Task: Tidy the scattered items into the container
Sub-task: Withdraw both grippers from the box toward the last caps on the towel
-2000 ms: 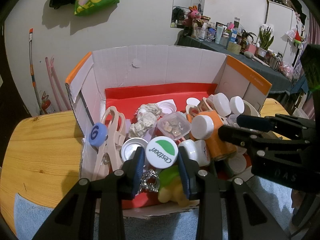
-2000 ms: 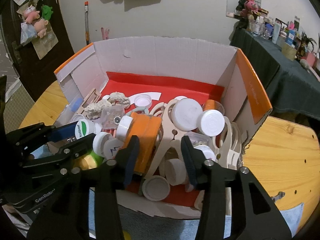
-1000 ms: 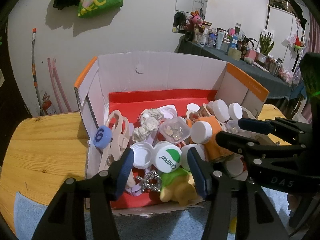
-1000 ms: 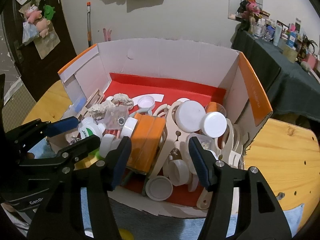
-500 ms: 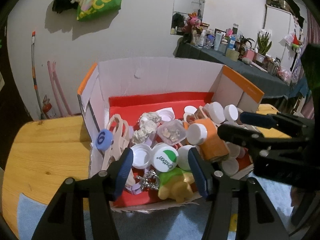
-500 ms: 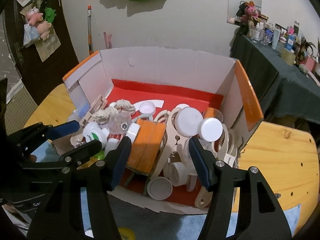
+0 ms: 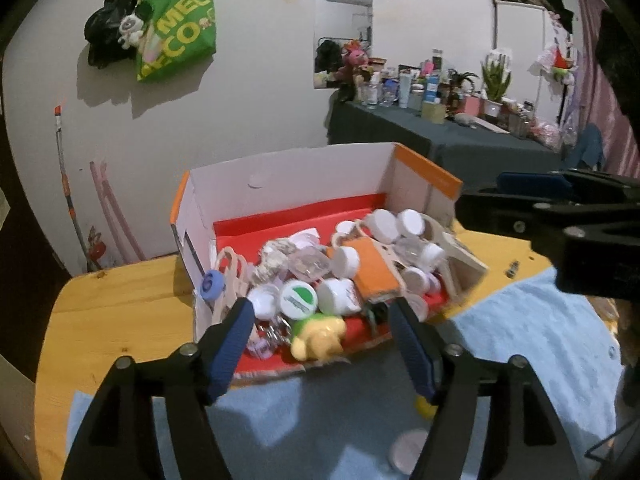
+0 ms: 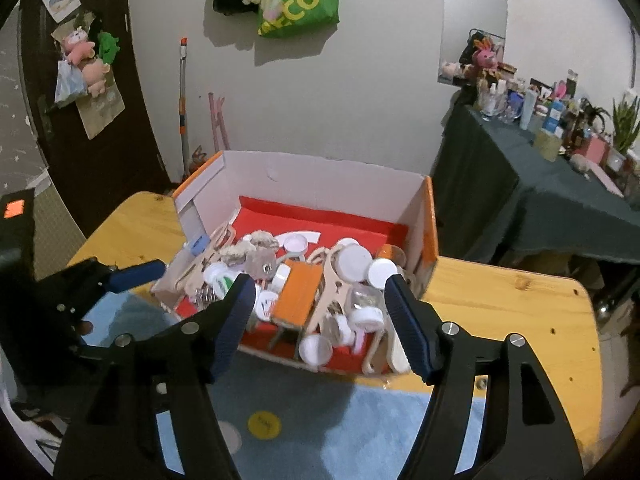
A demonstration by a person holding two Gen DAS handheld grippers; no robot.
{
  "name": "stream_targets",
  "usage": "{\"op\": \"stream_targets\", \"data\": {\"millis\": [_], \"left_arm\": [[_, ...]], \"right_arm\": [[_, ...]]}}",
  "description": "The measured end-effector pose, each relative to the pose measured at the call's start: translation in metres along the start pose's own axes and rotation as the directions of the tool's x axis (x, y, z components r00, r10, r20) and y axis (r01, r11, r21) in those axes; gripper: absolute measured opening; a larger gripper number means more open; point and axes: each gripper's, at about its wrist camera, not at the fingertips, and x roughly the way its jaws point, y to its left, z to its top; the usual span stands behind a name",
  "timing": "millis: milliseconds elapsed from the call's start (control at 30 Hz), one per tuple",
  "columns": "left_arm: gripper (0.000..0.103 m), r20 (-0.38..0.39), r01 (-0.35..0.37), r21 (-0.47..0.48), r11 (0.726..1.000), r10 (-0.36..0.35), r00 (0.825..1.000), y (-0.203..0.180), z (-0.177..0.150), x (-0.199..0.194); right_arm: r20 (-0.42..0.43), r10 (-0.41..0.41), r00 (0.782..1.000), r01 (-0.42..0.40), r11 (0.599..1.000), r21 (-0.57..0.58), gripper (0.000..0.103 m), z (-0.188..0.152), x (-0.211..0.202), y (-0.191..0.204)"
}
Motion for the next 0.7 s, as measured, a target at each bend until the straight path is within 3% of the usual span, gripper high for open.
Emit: {"op": "stream_targets", "data": {"millis": [233,433,700], "left_arm": [[0.075,-0.029,0.056,0.019,0.998,-0.056,0.998,-0.008,-0.038,-0.024],[0.075,-0.071,0.096,0.059,0.994,-0.091,0.993,-0.018,-0.069,-0.024],[0.075,-0.117,0.203,0.048,0.978,-0.196,0.974,-0.025,-0.094,-0.013]], "right_arm": [[-0.053,-0.012,0.999,0.012,1.000,-0.008,0.066,-0.029,-0.005,0.008],[-0.132,-0.004,0.991,0.003,1.000,-0.004,0.066,-0.060,0.015,0.019],[-0.203,0.003,0.979,-0.005,1.000,-0.007,0.066,-0.086,0.038,0.034]]}}
